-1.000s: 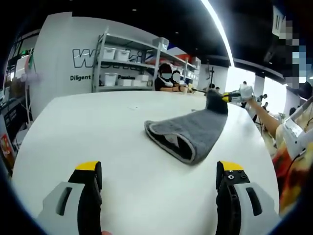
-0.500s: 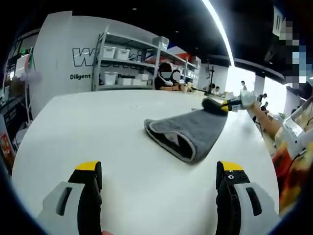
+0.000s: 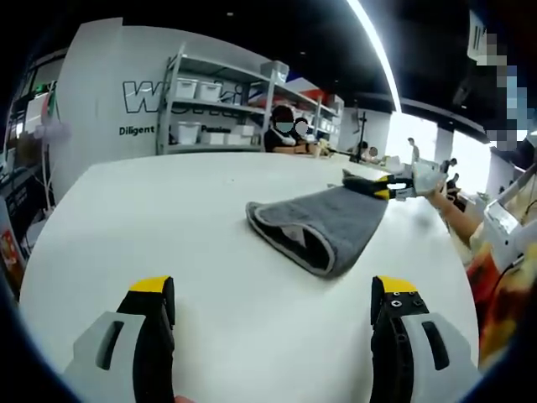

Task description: Fold the towel on the table until its edges align and the towel forms a compact rectangular stack.

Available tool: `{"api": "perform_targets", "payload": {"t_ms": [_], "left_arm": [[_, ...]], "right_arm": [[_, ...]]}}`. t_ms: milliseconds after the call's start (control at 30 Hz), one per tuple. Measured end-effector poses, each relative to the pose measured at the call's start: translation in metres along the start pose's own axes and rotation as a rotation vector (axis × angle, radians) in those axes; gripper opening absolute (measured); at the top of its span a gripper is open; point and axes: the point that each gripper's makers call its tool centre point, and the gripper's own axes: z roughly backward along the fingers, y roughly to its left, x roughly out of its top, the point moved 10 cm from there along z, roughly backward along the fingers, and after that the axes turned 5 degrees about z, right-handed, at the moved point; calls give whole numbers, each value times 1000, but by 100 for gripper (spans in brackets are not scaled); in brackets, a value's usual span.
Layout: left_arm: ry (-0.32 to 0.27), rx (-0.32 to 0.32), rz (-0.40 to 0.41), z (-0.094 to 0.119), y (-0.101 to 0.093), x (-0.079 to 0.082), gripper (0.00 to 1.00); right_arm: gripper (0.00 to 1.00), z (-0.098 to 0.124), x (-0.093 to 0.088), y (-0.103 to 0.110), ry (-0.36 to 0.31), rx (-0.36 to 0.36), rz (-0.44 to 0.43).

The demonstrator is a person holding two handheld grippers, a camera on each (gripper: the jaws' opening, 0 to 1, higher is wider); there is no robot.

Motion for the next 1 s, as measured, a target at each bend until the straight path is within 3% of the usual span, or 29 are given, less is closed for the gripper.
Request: {"api": "perform_targets", "payload": {"t_ms": [200, 300, 367, 467, 633, 767, 800, 867, 1000], "left_arm": [[-2, -2, -3, 0, -2, 0, 95], [0, -2, -4, -1, -2, 0, 95], [1, -3, -4, -1, -2, 0, 95], [2, -5, -5, -1, -3, -1, 95], [4, -3, -6, 0, -2, -1, 95], [2, -6, -9, 0, -3, 0, 95], [2, -6, -10, 0, -3, 0, 95], [1, -6, -14, 1, -3, 0, 95], [4, -8, -18, 1, -3, -1, 95]], "right_arm": [[35, 5, -1, -7, 16, -72, -9], [39, 5, -7, -12, -19, -85, -185], [41, 2, -12, -12, -26, -31, -306], [36, -2, -13, -9, -54, 22, -390], [30, -11, -8, -4, -50, 66, -377], [19, -17, -4, 0, -54, 137, -437], [12, -19, -4, 0, -48, 160, -455], [5, -21, -5, -3, -59, 166, -482], [3, -19, -4, -14, -94, 159, -545]]}}
